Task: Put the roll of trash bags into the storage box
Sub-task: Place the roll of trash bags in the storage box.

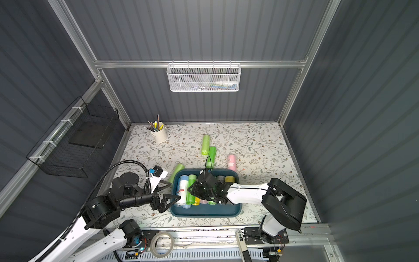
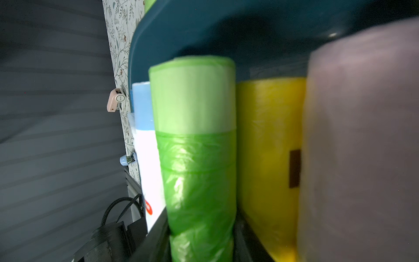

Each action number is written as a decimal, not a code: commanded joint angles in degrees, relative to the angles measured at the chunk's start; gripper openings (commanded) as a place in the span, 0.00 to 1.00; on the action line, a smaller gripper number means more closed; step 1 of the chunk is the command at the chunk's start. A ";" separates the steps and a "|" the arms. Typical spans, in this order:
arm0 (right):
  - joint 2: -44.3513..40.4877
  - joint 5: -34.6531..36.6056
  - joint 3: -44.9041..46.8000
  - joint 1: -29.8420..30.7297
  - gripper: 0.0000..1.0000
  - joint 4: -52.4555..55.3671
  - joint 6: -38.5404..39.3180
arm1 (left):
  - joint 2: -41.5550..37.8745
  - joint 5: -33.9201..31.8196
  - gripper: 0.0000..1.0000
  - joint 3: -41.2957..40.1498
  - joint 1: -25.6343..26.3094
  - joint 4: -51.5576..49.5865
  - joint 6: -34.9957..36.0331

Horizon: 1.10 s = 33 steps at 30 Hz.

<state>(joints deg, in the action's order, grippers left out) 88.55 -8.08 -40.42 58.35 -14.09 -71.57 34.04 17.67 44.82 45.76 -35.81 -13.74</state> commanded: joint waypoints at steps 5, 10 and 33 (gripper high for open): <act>-1.40 1.19 -1.19 0.36 0.41 0.54 1.31 | 0.13 -0.62 1.00 -0.53 0.03 0.03 0.55; -1.52 1.47 -1.07 0.36 0.43 0.81 1.37 | 0.41 -0.42 1.00 -0.55 0.03 -0.03 0.55; -3.06 2.79 -0.89 0.26 0.46 2.57 3.63 | -0.39 -1.59 1.00 -0.53 0.03 -0.06 0.50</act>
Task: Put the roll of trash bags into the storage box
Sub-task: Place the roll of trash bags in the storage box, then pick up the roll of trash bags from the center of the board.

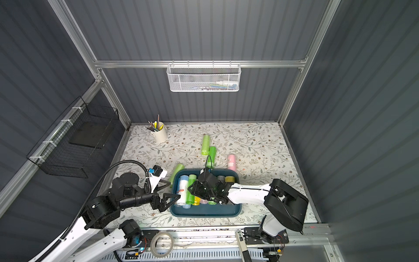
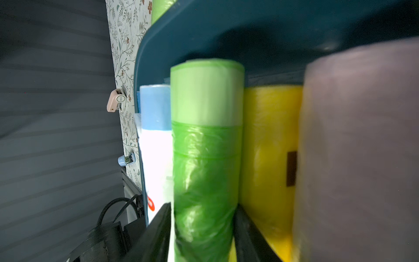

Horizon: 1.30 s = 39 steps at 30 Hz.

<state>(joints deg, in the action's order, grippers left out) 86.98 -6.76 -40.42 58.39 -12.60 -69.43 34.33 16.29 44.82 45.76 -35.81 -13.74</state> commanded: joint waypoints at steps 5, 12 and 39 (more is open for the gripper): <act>-2.83 2.43 -0.33 0.23 0.47 1.26 2.62 | -0.71 -0.36 1.00 -0.53 0.03 -0.05 0.60; -7.49 5.12 1.06 0.19 0.48 2.05 6.13 | -0.84 -2.64 1.00 -0.65 0.03 -0.14 0.82; -27.54 4.75 -1.02 -14.04 0.99 17.67 42.45 | 26.33 -36.50 0.83 7.30 -3.76 -12.20 -12.33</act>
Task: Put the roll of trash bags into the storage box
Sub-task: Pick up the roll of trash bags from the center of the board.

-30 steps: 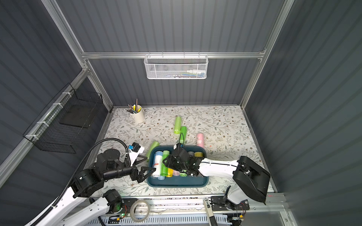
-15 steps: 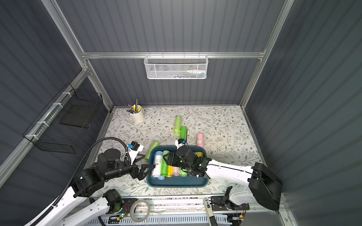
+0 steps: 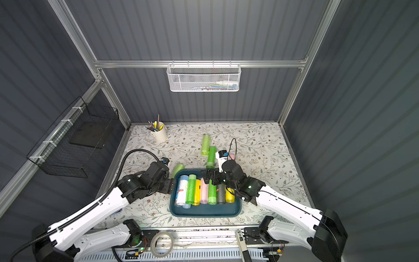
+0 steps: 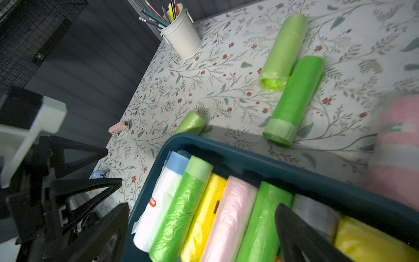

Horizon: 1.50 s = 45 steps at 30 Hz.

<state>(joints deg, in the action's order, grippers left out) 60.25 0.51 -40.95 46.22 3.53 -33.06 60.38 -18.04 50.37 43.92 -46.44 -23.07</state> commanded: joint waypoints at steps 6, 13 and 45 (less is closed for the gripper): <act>0.71 -9.22 4.01 -4.20 0.99 -7.71 10.44 | 3.55 9.79 0.76 1.60 -14.91 4.20 0.28; -2.32 -13.06 10.95 -4.22 0.99 -14.06 17.54 | 19.43 19.40 0.73 8.33 -18.52 10.08 6.71; -4.86 -20.43 14.24 -5.99 0.99 -17.42 17.59 | 47.38 17.78 0.53 22.74 -23.12 5.34 15.34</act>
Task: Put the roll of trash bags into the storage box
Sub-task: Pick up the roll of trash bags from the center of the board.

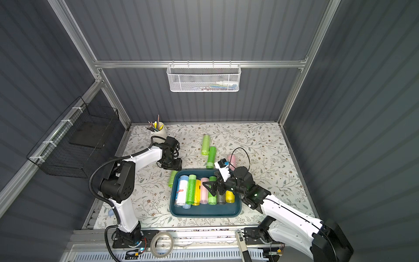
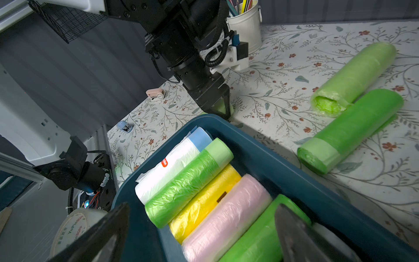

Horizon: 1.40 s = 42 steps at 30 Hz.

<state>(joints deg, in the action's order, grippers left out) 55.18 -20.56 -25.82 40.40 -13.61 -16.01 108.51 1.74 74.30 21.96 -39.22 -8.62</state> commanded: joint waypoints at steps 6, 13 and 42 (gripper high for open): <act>1.20 0.60 -0.85 -0.37 0.99 -0.81 0.19 | -5.29 -3.18 0.44 -3.45 -4.04 -1.38 1.50; 1.51 0.48 -0.75 -0.42 0.99 -1.19 0.04 | -12.21 -7.93 0.38 -4.65 -5.25 -2.53 -1.32; -2.12 -6.34 0.09 -0.57 0.99 -0.63 5.11 | -30.53 6.30 0.37 -4.66 6.24 -6.99 -24.39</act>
<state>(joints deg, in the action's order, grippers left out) 54.72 -26.98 -25.85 40.01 -15.40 -11.90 78.87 8.84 69.25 25.71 -48.16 -28.42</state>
